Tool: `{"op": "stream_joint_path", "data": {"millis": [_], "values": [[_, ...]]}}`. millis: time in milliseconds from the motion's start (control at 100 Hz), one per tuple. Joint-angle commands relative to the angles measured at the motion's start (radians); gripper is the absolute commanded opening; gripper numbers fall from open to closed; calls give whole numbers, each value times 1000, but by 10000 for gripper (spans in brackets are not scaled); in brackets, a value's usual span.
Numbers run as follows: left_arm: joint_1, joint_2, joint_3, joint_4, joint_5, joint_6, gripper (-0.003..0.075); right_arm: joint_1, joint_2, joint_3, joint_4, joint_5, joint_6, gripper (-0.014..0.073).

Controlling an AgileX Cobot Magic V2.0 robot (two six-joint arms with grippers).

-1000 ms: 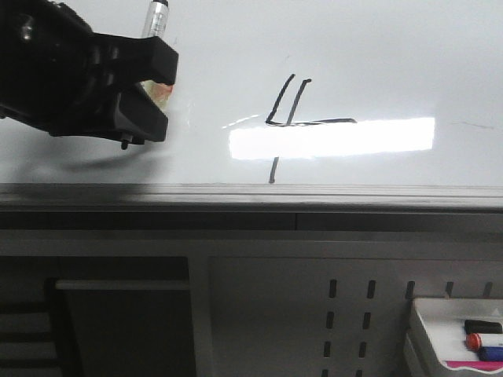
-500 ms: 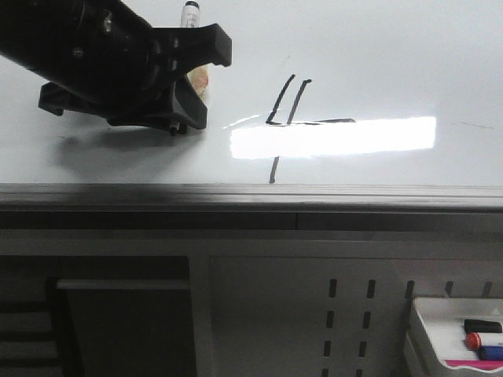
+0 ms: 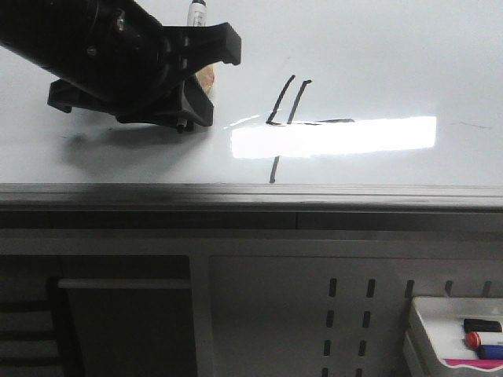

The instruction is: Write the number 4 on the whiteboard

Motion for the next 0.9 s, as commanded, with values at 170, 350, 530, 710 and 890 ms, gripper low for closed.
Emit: {"op": "stream_joint_path", "data": {"millis": [170, 350, 530, 710, 890], "values": [[12, 11, -17, 6, -128, -3, -20, -7, 6, -25, 5, -57, -6, -64], [12, 11, -17, 6, -155, -3, -20, -7, 6, -25, 12, -57, -6, -64], [12, 11, -17, 2, -155, -3, -16, -7, 6, -25, 28, -57, -6, -64], [12, 11, -17, 2, -155, -3, 77, -7, 6, -25, 28, -57, -6, -64], [12, 11, -17, -5, -155, -3, 129, -7, 6, -25, 28, -57, -6, -64]]}}
